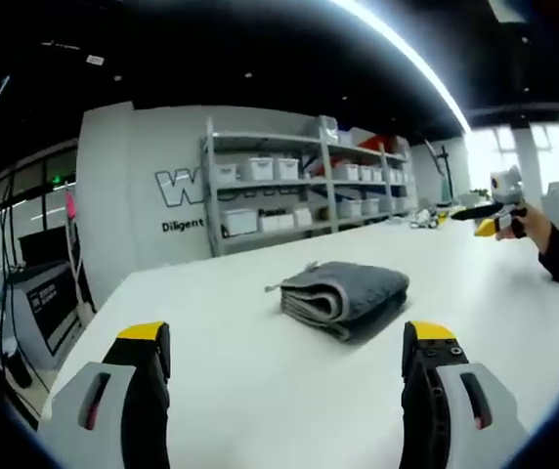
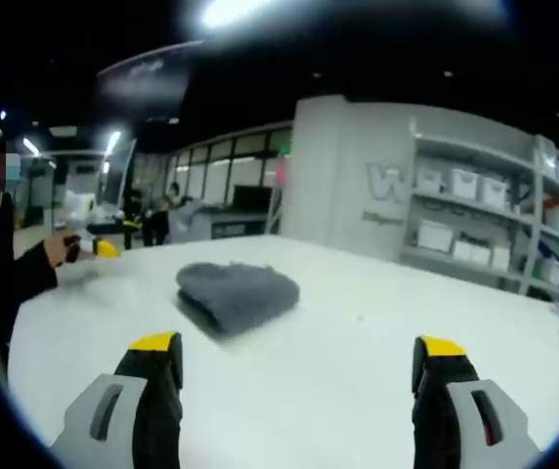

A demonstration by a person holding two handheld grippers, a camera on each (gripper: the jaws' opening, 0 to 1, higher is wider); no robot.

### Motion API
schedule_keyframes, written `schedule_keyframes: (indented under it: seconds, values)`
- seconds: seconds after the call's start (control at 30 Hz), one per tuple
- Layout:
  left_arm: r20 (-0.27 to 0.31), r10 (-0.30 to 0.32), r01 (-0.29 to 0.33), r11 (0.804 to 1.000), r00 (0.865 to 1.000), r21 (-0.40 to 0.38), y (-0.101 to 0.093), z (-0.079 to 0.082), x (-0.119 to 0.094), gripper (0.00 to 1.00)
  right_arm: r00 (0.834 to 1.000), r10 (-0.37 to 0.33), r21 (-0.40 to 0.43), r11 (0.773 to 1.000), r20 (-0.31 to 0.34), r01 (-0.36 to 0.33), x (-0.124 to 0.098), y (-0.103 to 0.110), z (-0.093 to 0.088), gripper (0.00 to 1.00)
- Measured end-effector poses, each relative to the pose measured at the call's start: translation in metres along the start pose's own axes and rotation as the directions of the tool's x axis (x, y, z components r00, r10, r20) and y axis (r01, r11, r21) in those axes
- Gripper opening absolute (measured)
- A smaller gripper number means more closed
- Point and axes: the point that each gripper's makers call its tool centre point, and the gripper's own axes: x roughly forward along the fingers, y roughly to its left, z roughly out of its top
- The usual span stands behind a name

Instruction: Open the folded towel by lifting each exposed corner and separating the folded layers until the towel lies flat within the target outline without major curled edges

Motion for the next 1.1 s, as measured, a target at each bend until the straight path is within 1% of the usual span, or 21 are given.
schedule_keyframes:
  seconds: [0.03, 0.07, 0.1, 0.13, 0.2, 0.3, 0.33, 0.4, 0.5, 0.57, 0.6, 0.63, 0.67, 0.77, 0.8, 0.93, 1.03, 1.07, 1.1]
  values:
    - [-0.011, 0.007, -0.007, 1.0, 1.0, -0.015, 0.002, -0.001, 0.001, 0.96, 1.0, 0.007, 0.023, 1.0, 0.001, -0.007, 0.001, 0.0, -0.001, 0.97]
    - [-0.04, 0.015, -0.015, 1.0, 0.999, -0.005, 0.011, -0.004, 0.007, 0.96, 1.0, 0.013, 0.03, 0.999, -0.002, -0.013, 0.002, -0.001, -0.002, 0.97]
    - [-0.045, 0.022, -0.022, 1.0, 0.999, 0.007, 0.014, -0.003, 0.009, 0.96, 1.0, 0.014, 0.031, 0.999, -0.008, -0.013, 0.003, -0.002, -0.004, 0.97]
    - [-0.042, 0.025, -0.024, 1.0, 0.999, 0.013, 0.011, -0.001, 0.007, 0.96, 1.0, 0.002, 0.021, 1.0, -0.022, -0.001, 0.004, -0.005, -0.006, 0.97]
    - [-0.033, 0.023, -0.023, 1.0, 0.999, 0.004, 0.011, 0.004, 0.006, 0.96, 0.999, -0.017, -0.007, 1.0, -0.038, 0.017, 0.004, -0.008, -0.009, 0.97]
    - [-0.016, 0.022, -0.022, 1.0, 1.0, 0.009, 0.009, 0.009, 0.007, 0.96, 0.999, -0.024, -0.019, 1.0, -0.039, 0.023, 0.005, -0.008, -0.007, 0.97]
    - [-0.014, 0.024, -0.024, 1.0, 1.0, 0.018, 0.003, 0.01, 0.006, 0.96, 0.999, -0.025, -0.023, 0.999, -0.037, 0.025, 0.004, -0.008, -0.006, 0.97]
    - [-0.024, 0.015, -0.014, 1.0, 1.0, 0.023, -0.001, 0.011, 0.008, 0.93, 0.999, -0.023, -0.023, 0.999, -0.028, 0.022, 0.004, -0.008, -0.001, 0.97]
    - [-0.032, -0.008, 0.008, 1.0, 0.999, 0.013, -0.009, 0.014, 0.012, 0.93, 1.0, -0.01, 0.032, 0.999, 0.014, 0.009, 0.006, -0.009, 0.01, 0.96]
    - [-0.038, -0.015, 0.016, 1.0, 0.999, 0.017, -0.011, 0.016, 0.015, 0.96, 1.0, -0.019, 0.035, 0.999, 0.016, 0.019, 0.005, -0.013, 0.014, 0.96]
    - [-0.053, -0.023, 0.024, 1.0, 0.998, 0.02, -0.007, 0.014, 0.018, 0.97, 1.0, -0.026, 0.033, 0.999, 0.018, 0.025, 0.004, -0.014, 0.016, 0.96]
    - [-0.073, -0.032, 0.034, 0.999, 0.997, 0.03, -0.008, 0.011, 0.018, 0.98, 0.999, -0.031, 0.03, 0.999, 0.019, 0.031, 0.002, -0.015, 0.017, 0.96]
    - [-0.078, -0.029, 0.032, 0.999, 0.997, 0.035, -0.007, 0.012, 0.018, 0.99, 0.999, -0.035, 0.027, 0.999, 0.017, 0.035, 0.001, -0.016, 0.019, 0.96]
    - [-0.078, -0.03, 0.033, 0.998, 0.997, 0.047, -0.005, 0.021, 0.015, 0.99, 0.999, -0.033, 0.021, 0.999, 0.003, 0.033, -0.002, -0.016, 0.022, 0.96]
    - [-0.085, -0.034, 0.036, 0.999, 0.996, 0.03, -0.004, 0.024, 0.013, 1.0, 0.999, -0.032, 0.017, 0.999, -0.004, 0.032, -0.003, -0.017, 0.023, 0.96]
    - [-0.096, -0.051, 0.053, 0.998, 0.994, 0.021, -0.001, 0.035, 0.012, 1.0, 0.999, -0.041, -0.014, 0.999, -0.023, 0.041, -0.006, -0.018, 0.029, 0.96]
    - [-0.073, -0.053, 0.054, 0.999, 0.996, 0.009, 0.006, 0.055, 0.017, 1.0, 0.999, -0.034, -0.031, 0.999, -0.03, 0.033, -0.006, -0.018, 0.038, 0.95]
    - [-0.075, -0.065, 0.066, 0.998, 0.995, 0.017, 0.011, 0.064, 0.022, 1.0, 0.999, -0.024, -0.03, 0.999, -0.033, 0.023, -0.004, -0.018, 0.044, 0.95]
    - [-0.058, -0.071, 0.073, 0.997, 0.996, 0.023, 0.014, 0.077, 0.024, 1.0, 1.0, -0.011, -0.027, 1.0, -0.02, 0.01, -0.003, -0.019, 0.057, 0.95]
